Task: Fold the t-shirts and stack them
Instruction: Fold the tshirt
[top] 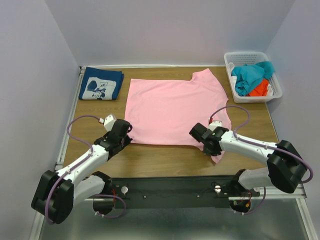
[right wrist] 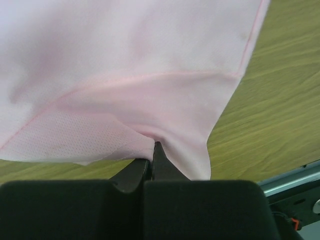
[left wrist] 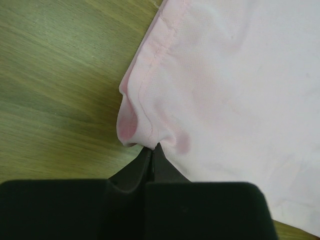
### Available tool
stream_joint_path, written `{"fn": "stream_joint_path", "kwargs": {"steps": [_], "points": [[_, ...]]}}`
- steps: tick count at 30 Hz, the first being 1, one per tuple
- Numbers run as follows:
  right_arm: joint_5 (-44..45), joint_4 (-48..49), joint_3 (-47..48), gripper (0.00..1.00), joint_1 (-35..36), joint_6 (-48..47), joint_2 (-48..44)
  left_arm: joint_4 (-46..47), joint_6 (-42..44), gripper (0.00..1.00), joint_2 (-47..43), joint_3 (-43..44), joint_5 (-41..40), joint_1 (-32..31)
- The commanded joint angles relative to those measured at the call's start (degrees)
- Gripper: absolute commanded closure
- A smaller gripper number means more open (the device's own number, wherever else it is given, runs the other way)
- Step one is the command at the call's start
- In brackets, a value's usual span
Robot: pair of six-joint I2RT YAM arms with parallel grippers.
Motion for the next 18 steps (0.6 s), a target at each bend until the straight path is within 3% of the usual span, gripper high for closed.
{"fn": "stream_joint_path", "kwargs": {"steps": [1, 18], "points": [[9.93, -2.25, 5.02, 0.99, -0.06, -1.02, -1.62, -0.27, 1.13, 1.00, 0.01, 1.99, -0.14, 0.48], [23.12, -1.02, 21.82, 0.99, -2.08, -18.32, 11.20, 5.97, 6.75, 1.00, 11.08, 10.08, 1.71, 4.26]]}}
